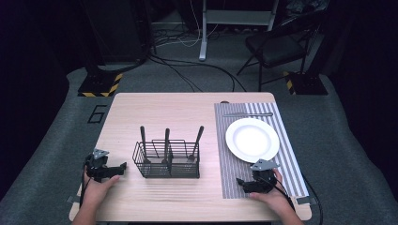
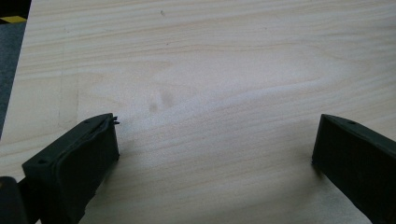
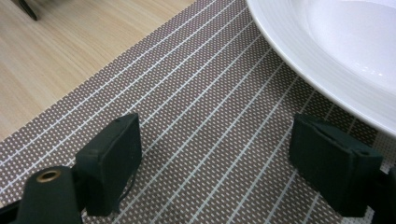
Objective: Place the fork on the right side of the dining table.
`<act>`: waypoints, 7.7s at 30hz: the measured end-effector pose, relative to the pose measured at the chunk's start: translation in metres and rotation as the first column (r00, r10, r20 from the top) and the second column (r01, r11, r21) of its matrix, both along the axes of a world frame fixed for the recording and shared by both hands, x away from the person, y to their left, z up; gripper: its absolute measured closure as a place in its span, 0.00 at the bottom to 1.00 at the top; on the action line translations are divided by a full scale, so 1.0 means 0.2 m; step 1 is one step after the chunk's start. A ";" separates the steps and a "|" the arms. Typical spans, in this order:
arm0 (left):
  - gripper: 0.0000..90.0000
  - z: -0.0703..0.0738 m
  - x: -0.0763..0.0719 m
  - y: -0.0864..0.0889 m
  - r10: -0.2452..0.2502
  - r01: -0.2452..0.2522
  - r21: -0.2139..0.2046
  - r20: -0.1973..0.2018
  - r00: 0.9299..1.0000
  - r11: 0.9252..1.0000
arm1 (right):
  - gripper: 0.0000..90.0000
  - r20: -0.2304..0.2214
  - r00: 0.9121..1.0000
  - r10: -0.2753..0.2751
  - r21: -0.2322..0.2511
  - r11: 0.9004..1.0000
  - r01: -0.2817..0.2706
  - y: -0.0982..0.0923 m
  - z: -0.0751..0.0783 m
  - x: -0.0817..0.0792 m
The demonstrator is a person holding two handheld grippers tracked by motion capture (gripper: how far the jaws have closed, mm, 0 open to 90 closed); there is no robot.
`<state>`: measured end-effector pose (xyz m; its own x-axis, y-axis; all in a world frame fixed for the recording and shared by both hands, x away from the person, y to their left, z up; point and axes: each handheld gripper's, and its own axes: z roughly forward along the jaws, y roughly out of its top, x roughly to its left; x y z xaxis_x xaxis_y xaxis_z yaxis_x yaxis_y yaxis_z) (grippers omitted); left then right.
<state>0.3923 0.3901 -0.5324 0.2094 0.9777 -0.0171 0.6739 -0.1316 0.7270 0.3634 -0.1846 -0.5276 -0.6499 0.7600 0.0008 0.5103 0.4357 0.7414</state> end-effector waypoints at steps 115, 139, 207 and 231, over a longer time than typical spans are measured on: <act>0.00 0.00 0.00 0.00 -0.018 0.018 0.000 -0.001 1.000 1.000 | 0.71 0.063 0.995 0.073 0.280 0.956 -0.088 0.56 0.75 0.29; 0.00 0.00 0.00 0.00 -0.020 0.020 -0.001 0.001 1.000 1.000 | 0.84 0.052 0.993 0.107 0.278 0.953 -0.118 0.65 0.80 0.36; 0.00 0.00 0.00 0.00 -0.020 0.020 -0.001 0.001 1.000 1.000 | 0.97 0.152 0.969 0.193 0.251 0.941 -0.227 0.75 1.37 0.25; 0.00 0.00 0.00 0.00 -0.020 0.020 -0.001 0.001 1.000 1.000 | 0.97 0.161 0.985 0.064 0.286 0.952 -0.108 0.60 1.47 0.38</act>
